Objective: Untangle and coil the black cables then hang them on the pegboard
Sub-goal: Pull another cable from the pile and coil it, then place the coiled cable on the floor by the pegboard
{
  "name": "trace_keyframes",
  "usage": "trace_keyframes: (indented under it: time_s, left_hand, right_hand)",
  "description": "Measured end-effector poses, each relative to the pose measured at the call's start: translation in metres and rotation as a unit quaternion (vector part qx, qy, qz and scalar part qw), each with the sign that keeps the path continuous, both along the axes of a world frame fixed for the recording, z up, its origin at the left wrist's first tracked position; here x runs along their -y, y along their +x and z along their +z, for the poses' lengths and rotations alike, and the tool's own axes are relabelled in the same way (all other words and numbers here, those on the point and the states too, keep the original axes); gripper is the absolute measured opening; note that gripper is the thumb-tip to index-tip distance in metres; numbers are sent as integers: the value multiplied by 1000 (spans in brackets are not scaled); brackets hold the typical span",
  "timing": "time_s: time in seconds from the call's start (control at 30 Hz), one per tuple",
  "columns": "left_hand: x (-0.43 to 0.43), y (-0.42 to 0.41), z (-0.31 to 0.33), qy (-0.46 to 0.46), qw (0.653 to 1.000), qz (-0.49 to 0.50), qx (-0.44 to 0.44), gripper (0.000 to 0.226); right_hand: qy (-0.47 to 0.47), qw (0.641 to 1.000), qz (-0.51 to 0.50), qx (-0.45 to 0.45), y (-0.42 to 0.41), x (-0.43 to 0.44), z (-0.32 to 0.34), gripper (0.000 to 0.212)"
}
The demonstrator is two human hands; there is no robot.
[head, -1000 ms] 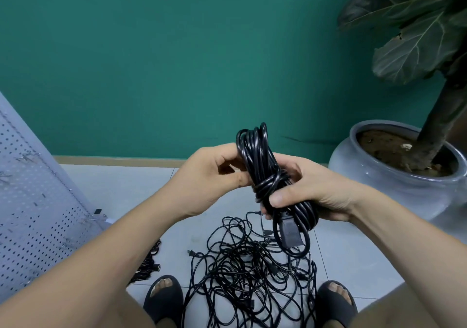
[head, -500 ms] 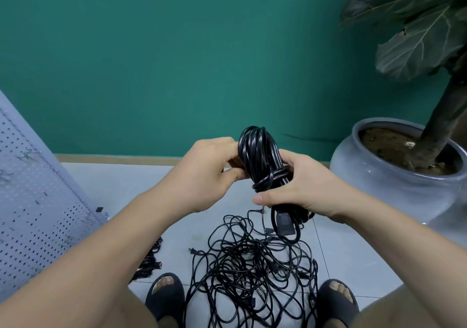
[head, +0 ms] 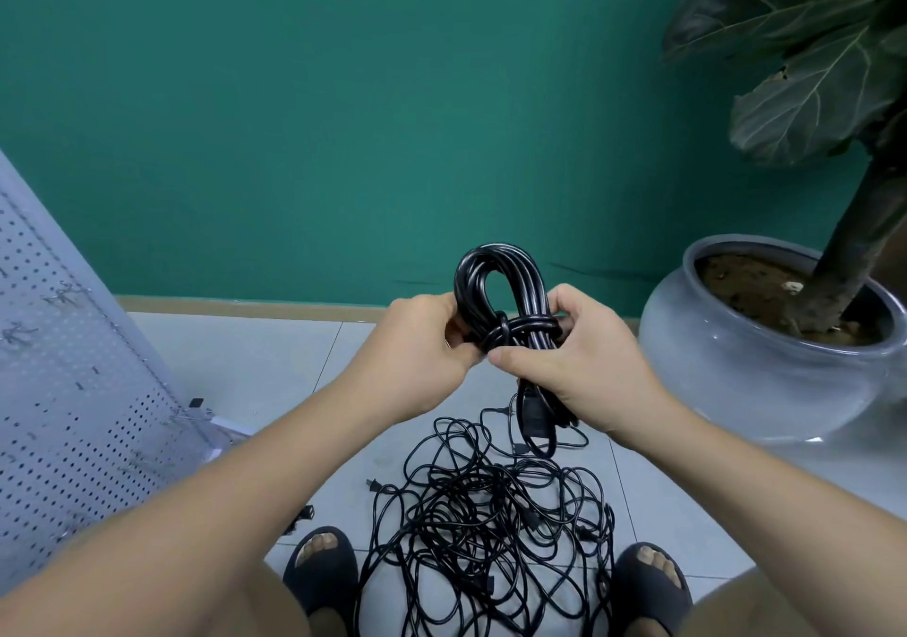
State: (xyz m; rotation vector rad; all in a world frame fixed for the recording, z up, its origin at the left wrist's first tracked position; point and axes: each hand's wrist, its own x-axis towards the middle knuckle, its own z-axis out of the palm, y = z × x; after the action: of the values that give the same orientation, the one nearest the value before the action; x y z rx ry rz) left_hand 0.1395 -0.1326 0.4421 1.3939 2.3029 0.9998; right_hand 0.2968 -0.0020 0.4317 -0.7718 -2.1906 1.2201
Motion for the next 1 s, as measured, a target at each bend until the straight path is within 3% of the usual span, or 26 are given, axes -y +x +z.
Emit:
trace_keyframes:
  time_s: [0.17,0.33,0.6,0.83,1.0]
  left_hand:
    - [14,-10,-3,-36,988,-29,147,5]
    - [35,-42,-7,-78,980,-16,180,12]
    - [99,-107,-40,40,966,71,244,20]
    - [150,-151,-106,44,943,115,308,26]
    - [187,-177,-187,57,888,221,398,43]
  right_hand:
    - [-21,1000,0,5,-16,4,-5,58]
    - [-9,1000,12,27,-55,19,-13,57]
    - [-20,996,86,28,-138,78,-38,48]
    - [-10,971,206,118,-211,100,-87,56]
    - [-18,947,265,182,-263,123,-147,57]
